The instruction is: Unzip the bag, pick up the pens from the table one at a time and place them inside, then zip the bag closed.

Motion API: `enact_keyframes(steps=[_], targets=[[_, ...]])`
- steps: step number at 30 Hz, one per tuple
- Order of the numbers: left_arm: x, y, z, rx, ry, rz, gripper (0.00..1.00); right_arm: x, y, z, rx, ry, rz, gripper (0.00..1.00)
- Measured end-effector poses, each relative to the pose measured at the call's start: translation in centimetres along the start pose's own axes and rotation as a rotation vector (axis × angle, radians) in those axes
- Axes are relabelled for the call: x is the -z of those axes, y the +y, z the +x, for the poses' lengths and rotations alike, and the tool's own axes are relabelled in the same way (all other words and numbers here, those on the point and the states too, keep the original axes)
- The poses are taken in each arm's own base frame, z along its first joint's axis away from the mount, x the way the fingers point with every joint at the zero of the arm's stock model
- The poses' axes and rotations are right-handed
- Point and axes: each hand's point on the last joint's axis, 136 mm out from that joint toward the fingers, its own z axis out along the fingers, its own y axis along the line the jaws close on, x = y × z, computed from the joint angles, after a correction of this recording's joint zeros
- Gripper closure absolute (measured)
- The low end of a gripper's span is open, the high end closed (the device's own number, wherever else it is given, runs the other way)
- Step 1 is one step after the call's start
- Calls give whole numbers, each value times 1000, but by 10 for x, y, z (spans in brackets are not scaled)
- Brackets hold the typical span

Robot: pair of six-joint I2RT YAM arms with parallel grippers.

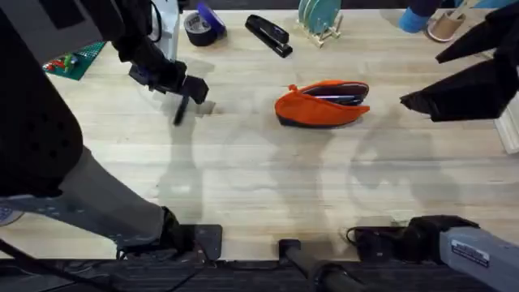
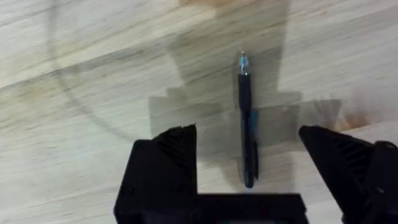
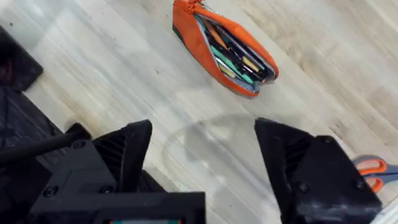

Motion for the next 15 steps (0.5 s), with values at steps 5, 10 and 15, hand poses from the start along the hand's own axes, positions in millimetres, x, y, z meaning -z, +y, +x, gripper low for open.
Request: enact_keyframes(steps=[5,10,15], targets=[[-4,1,-1,-18,-13,-6,6,0,0,0,0,0,0,5],[-5,5,-7,-26,-40,-24,6,0,0,0,0,0,0,6],[-5,8,-10,-27,-50,-43,5,0,0,0,0,0,0,5]])
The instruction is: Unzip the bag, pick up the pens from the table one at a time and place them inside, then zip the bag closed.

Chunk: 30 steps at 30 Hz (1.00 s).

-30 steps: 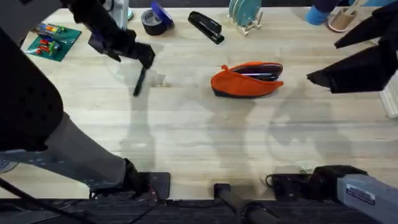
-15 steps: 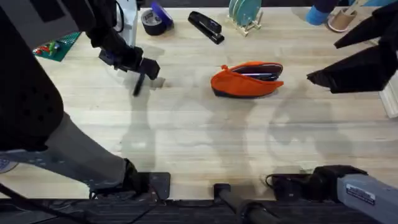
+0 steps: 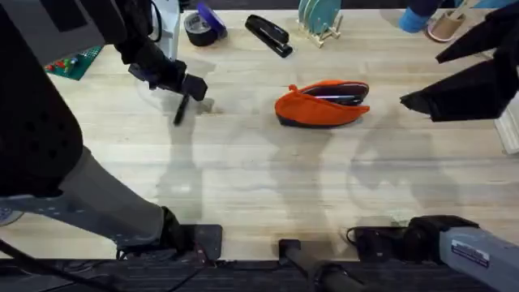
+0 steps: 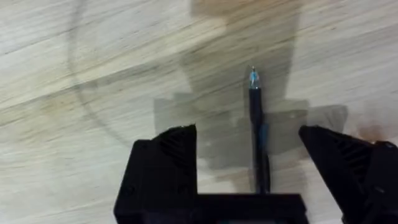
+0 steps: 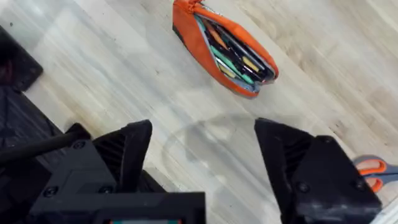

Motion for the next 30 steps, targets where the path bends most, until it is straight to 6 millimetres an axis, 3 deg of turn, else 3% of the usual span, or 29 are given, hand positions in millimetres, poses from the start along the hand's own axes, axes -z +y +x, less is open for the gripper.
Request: enact_keyframes(steps=[15,17,19,21,26,28,30], targets=[[-11,-5,12,5,57,26,2,0,0,0,0,0,0,6],[-11,-5,13,5,59,29,52,0,0,0,0,0,0,5],[-11,-7,14,5,62,36,126,0,0,0,0,0,0,5],[-11,-10,14,2,66,45,267,0,0,0,0,0,0,6],[-11,-14,14,-1,67,63,804,0,0,0,0,0,0,5],[-10,-14,13,-4,60,64,926,0,0,0,0,0,0,5],[-10,-14,12,-4,56,62,954,0,0,0,0,0,0,5]])
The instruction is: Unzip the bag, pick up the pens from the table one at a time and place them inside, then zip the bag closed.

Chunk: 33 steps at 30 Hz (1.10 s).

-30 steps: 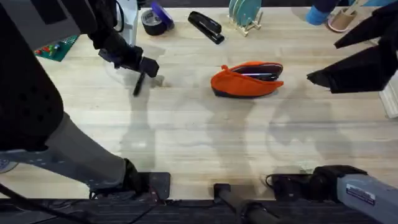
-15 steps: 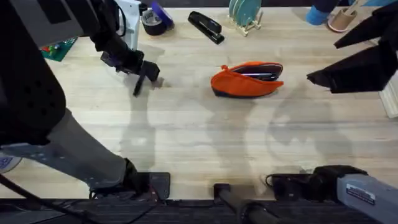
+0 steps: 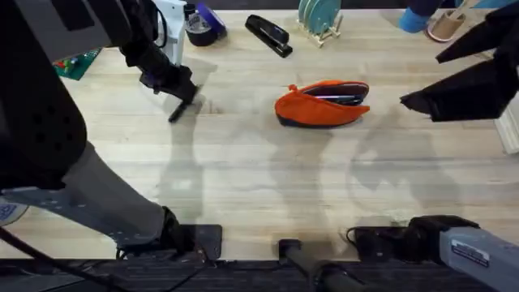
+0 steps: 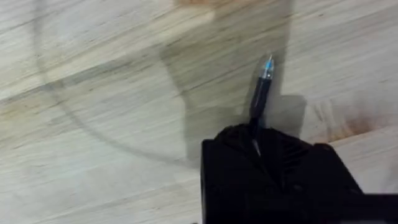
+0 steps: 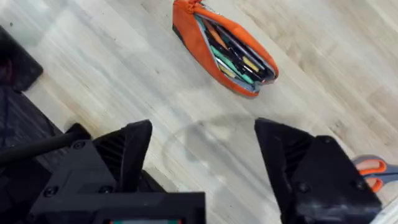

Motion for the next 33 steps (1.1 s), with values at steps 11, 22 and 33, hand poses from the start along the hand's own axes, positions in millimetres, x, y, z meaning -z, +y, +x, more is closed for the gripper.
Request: enact_keyframes(steps=[11,22,33], targets=[[0,0,0,1,-1,0,960,0,0,0,0,0,0,5],[8,6,-5,28,21,-17,960,0,0,0,0,0,0,6],[66,10,-33,19,-100,-50,960,0,0,0,0,0,0,5]])
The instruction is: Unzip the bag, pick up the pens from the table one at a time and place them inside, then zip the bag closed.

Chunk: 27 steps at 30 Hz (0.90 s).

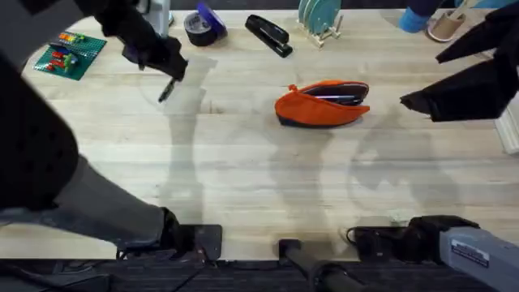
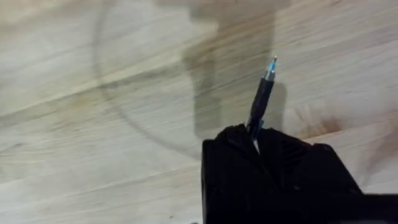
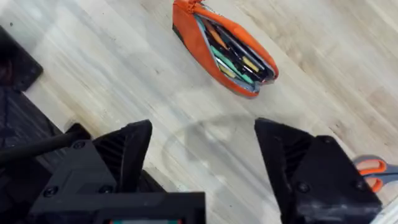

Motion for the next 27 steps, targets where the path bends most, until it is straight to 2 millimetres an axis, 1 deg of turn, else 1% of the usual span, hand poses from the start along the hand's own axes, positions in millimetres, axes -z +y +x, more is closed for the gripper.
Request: enact_keyframes(steps=[4,6,8,11,15,22,27], targets=[[26,-6,-9,-21,-66,-19,960,0,0,0,0,0,0,6],[36,-14,-14,-44,-93,-22,960,0,0,0,0,0,0,5],[43,-26,-18,-82,-110,-17,960,0,0,0,0,0,0,5],[49,-49,-20,-160,-114,2,960,0,0,0,0,0,0,5],[51,-81,-21,-258,-104,40,960,0,0,0,0,0,0,5],[53,-144,-24,-446,-127,156,960,0,0,0,0,0,0,5],[57,-188,-21,-621,-149,230,960,0,0,0,0,0,0,5]])
